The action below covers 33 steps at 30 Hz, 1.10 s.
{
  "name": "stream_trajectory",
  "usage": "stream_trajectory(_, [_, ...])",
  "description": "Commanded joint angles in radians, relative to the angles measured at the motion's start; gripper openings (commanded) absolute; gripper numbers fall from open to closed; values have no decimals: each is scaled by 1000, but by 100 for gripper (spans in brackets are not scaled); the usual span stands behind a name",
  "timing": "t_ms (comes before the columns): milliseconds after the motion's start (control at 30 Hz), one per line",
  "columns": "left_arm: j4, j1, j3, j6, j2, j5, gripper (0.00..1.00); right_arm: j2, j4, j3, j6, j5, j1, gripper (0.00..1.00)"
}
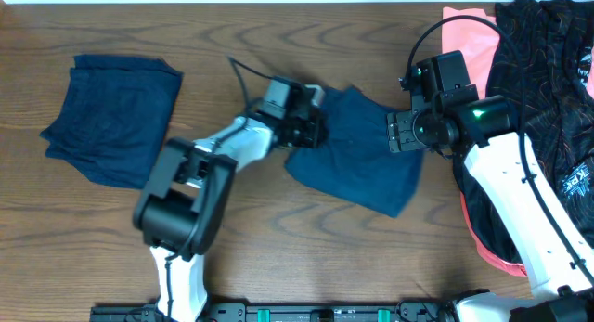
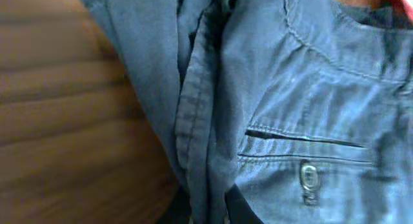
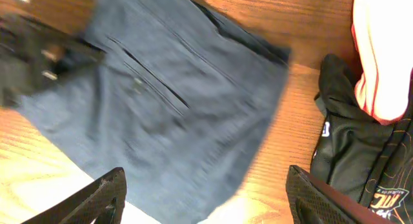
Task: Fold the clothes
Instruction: 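Carry the folded shorts with the left gripper onto the left stack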
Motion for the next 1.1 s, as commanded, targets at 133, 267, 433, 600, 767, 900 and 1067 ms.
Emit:
stream_trajectory(133, [-61,316,-3,26,-313,-125,6,-13,-6,13,-4,-4,4,77])
stream_trajectory(267, [-66,527,-3,26,-440,-125,6,-13,-11,13,-3,-4,4,77])
stream_trajectory(433, [-148,763,-3,25,-471,-174,6,-13,-10,13,11,-4,4,78])
stream_trajectory(600, [-276,920,-6,25,-420,-354,6,-13,-10,13,11,-4,4,78])
stream_trajectory(767, [-318,1001,-6,24,-351,-360,6,-13,-10,13,11,-4,4,78])
stream_trajectory(900, [-312,1032,-6,24,-323,-360,6,-13,-15,13,11,-3,4,79])
stream_trajectory(1067, [-302,1056,-6,23,-322,-369,50,-13,-16,13,10,-3,4,80])
